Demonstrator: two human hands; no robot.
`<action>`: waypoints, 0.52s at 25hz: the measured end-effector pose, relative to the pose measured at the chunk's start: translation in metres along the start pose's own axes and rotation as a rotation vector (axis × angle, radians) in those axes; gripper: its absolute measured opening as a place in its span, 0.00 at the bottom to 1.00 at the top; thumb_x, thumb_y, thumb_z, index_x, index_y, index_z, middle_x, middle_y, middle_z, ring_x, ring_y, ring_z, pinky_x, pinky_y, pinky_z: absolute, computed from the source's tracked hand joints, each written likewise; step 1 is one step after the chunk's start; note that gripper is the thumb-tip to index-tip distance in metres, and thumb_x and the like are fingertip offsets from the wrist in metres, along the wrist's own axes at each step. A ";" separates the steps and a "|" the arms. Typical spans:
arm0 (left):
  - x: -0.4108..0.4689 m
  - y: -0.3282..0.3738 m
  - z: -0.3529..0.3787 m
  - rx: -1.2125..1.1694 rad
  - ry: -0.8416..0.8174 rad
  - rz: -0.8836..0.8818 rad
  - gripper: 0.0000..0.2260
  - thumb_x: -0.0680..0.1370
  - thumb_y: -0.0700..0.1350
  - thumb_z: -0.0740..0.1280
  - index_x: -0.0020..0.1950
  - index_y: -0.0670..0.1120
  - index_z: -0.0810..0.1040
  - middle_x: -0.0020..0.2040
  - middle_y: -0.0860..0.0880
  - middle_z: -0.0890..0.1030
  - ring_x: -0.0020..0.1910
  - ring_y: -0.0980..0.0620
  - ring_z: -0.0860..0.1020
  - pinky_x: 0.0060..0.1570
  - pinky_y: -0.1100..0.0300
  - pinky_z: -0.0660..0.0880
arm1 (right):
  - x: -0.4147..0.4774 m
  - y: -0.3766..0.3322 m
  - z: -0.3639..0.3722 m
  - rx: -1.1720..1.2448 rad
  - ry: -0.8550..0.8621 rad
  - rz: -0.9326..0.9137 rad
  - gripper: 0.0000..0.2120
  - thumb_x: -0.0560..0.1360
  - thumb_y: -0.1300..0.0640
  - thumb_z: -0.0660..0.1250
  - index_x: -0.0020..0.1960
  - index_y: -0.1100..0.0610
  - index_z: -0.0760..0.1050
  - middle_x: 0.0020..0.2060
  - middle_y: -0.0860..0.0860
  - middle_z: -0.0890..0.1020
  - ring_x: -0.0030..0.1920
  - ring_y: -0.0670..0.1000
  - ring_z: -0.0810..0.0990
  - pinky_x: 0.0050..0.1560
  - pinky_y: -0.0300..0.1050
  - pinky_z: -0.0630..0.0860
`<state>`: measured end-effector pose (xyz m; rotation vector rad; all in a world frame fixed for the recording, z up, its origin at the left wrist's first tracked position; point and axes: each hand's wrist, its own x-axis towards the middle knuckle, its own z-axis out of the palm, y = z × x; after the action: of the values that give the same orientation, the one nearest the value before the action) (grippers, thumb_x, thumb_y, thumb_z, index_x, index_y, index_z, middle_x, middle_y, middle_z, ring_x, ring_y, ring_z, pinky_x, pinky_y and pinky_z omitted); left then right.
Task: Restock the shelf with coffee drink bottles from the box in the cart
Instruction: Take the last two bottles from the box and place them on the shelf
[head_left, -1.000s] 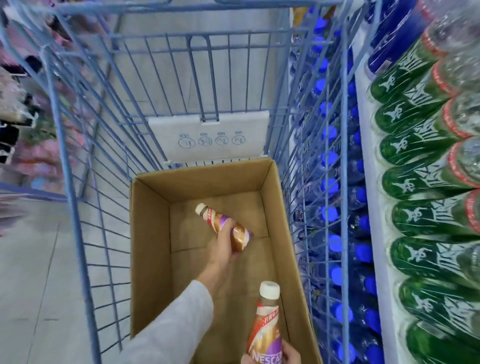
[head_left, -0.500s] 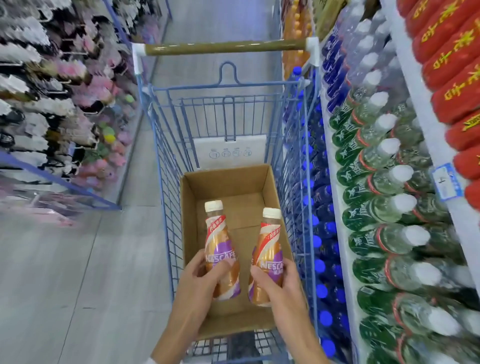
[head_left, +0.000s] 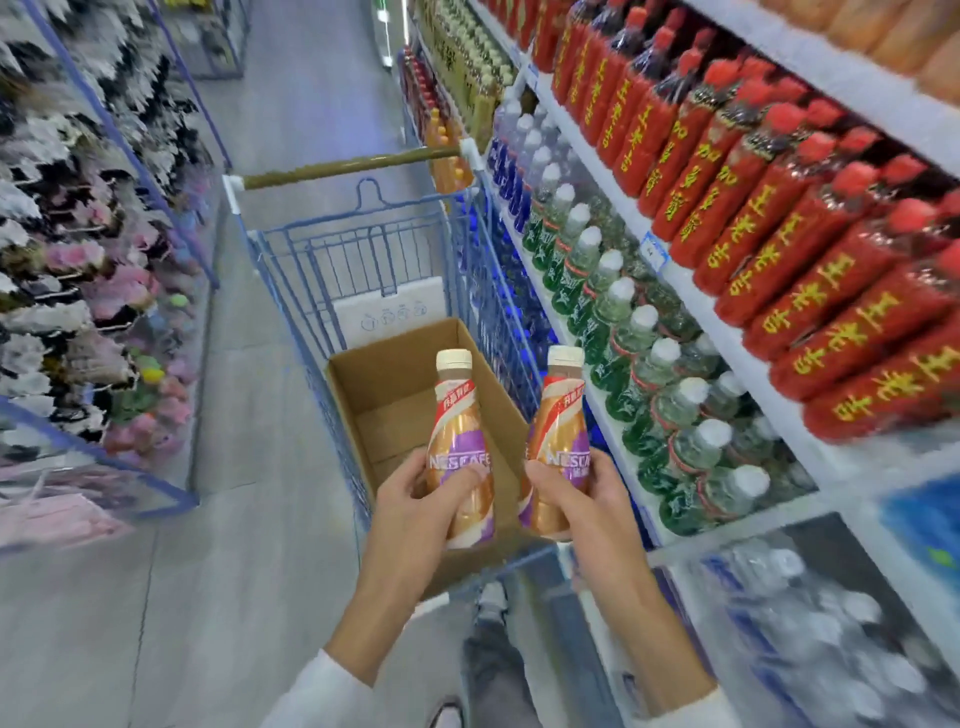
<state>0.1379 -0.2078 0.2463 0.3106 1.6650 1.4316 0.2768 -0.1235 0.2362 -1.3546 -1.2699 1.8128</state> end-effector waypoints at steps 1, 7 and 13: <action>-0.015 0.000 0.002 0.009 -0.040 0.018 0.07 0.75 0.45 0.74 0.52 0.53 0.81 0.41 0.54 0.86 0.39 0.53 0.85 0.34 0.61 0.79 | -0.019 0.000 -0.008 0.017 0.037 -0.016 0.21 0.72 0.53 0.76 0.62 0.50 0.75 0.49 0.47 0.87 0.49 0.49 0.86 0.51 0.49 0.81; -0.082 -0.004 0.059 0.081 -0.315 0.081 0.06 0.76 0.39 0.72 0.52 0.41 0.82 0.43 0.40 0.86 0.38 0.46 0.82 0.43 0.51 0.78 | -0.126 -0.002 -0.080 0.129 0.265 -0.102 0.17 0.72 0.56 0.76 0.59 0.48 0.75 0.46 0.44 0.87 0.44 0.44 0.86 0.42 0.38 0.80; -0.168 -0.032 0.171 0.183 -0.642 0.081 0.09 0.75 0.41 0.73 0.55 0.43 0.83 0.45 0.41 0.87 0.42 0.43 0.85 0.47 0.48 0.81 | -0.235 0.005 -0.187 0.238 0.565 -0.216 0.14 0.73 0.59 0.75 0.55 0.49 0.76 0.42 0.46 0.87 0.39 0.42 0.85 0.35 0.35 0.78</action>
<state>0.3726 -0.2184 0.3056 0.8514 1.2549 1.0745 0.5336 -0.2545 0.3219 -1.3964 -0.8316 1.2590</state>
